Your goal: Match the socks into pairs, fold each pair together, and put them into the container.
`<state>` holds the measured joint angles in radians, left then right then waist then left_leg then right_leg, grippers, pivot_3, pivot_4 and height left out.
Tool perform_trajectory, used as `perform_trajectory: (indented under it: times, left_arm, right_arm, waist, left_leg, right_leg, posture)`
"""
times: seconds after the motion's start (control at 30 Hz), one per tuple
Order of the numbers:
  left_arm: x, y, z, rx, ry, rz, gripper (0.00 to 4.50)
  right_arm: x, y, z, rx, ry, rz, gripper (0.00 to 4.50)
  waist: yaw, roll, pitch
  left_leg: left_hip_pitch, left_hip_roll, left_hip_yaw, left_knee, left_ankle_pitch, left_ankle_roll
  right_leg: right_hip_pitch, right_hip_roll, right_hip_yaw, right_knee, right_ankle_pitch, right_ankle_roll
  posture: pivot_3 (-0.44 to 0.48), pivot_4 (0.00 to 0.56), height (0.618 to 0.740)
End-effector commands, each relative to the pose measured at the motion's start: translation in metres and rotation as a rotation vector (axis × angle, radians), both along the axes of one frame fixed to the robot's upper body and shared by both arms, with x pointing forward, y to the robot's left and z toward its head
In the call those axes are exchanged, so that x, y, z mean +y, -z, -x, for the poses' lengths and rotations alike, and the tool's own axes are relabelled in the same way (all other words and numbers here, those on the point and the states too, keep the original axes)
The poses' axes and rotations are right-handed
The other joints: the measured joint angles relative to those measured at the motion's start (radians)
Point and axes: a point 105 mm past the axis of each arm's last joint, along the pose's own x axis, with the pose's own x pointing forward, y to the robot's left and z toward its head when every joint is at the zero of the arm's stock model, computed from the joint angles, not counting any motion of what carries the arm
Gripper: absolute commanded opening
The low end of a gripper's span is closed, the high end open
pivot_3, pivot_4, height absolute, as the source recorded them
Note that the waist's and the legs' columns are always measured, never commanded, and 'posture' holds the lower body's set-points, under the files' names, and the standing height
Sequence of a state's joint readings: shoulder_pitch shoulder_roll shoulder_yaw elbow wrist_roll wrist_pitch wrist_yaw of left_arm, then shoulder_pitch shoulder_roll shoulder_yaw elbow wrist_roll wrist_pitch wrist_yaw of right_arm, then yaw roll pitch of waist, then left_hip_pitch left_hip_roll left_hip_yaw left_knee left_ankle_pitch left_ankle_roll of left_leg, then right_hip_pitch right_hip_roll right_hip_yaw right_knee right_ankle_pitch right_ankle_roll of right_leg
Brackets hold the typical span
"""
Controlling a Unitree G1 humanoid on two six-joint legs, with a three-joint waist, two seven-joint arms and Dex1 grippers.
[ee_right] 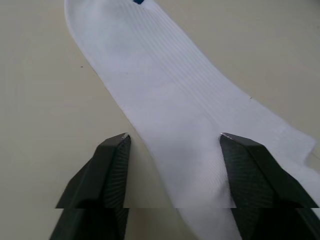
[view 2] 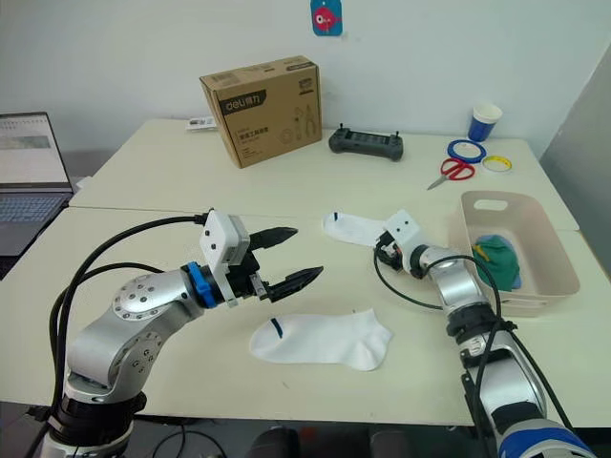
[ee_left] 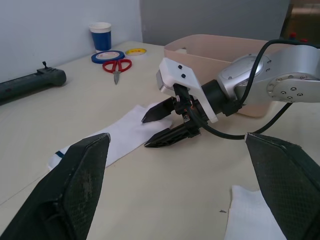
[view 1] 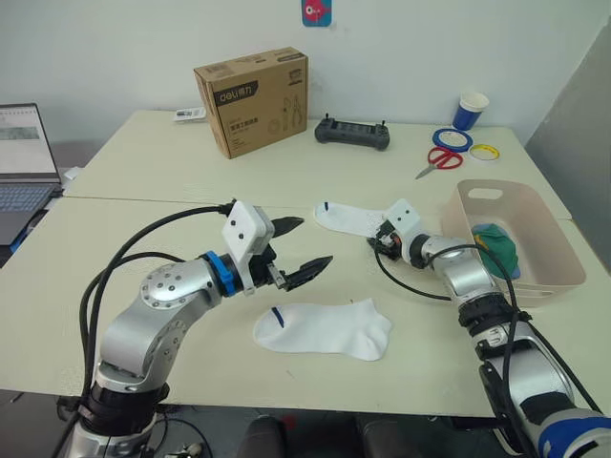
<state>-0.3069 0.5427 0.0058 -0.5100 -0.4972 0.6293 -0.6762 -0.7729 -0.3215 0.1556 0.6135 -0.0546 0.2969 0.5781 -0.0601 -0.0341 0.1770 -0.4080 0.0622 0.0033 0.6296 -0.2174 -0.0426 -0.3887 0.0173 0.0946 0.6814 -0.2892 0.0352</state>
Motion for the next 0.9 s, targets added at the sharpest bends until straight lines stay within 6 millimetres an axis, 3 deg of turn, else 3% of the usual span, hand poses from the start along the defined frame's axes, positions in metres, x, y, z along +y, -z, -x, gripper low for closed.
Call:
perform_trajectory:
  times: [0.03, 0.2, 0.5, 0.6, 0.8, 0.9]
  left_arm:
    - [-0.001, -0.009, 0.006, -0.039, 0.011, 0.006, 4.5]
    - [0.003, -0.007, 0.006, -0.033, 0.0, 0.002, 4.5]
    - [0.014, -0.004, 0.004, -0.021, -0.013, -0.027, 4.5]
    - [0.024, 0.006, 0.01, 0.031, -0.005, -0.073, 4.5]
    - [0.045, 0.026, 0.018, 0.137, -0.01, -0.139, 4.5]
    - [0.062, 0.04, 0.006, 0.195, -0.107, -0.148, 4.5]
  right_arm:
    - [-0.01, 0.012, 0.002, 0.073, 0.041, -0.011, 1.4]
    - [-0.008, 0.009, 0.003, 0.094, 0.018, -0.038, 0.03]
    - [0.0, -0.012, 0.009, 0.026, -0.099, -0.008, 0.03]
    - [0.016, -0.023, 0.043, 0.06, -0.31, -0.014, 0.03]
    - [0.024, -0.022, 0.105, 0.165, -0.561, 0.002, 0.03]
    - [0.024, -0.012, 0.126, 0.202, -0.622, 0.048, 0.03]
  waist:
    - [0.002, 0.0, 0.0]
    - [0.004, 0.0, 0.0]
    - [0.003, 0.0, 0.0]
    - [0.004, 0.0, 0.0]
    - [0.004, 0.001, 0.001]
    - [0.004, 0.001, 0.001]
  left_leg:
    - [0.0, 0.0, 0.0, 0.0, 0.0, 0.0]
    - [0.001, -0.001, 0.001, 0.002, 0.0, 0.0]
    - [0.001, -0.001, 0.001, 0.0, 0.0, 0.0]
    - [-0.001, 0.0, 0.001, -0.001, 0.0, 0.0]
    - [-0.002, 0.0, 0.0, -0.002, -0.001, 0.001]
    - [-0.002, 0.0, -0.001, -0.002, -0.001, 0.001]
  right_leg:
    - [0.0, 0.0, 0.0, 0.0, 0.0, 0.0]
    - [0.002, -0.001, 0.002, 0.0, 0.0, 0.007]
    - [0.0, 0.0, 0.001, -0.001, -0.001, 0.003]
    - [-0.001, 0.0, 0.001, -0.001, -0.001, 0.002]
    - [-0.002, -0.001, -0.001, -0.001, -0.004, 0.001]
    - [-0.002, -0.001, -0.002, -0.001, -0.007, 0.002]
  posture:
    - [0.0, 0.15, 0.74]
    - [0.0, 0.15, 0.74]
    - [0.0, 0.15, 0.74]
    - [0.0, 0.15, 0.74]
    - [0.0, 0.15, 0.74]
    - [0.0, 0.15, 0.74]
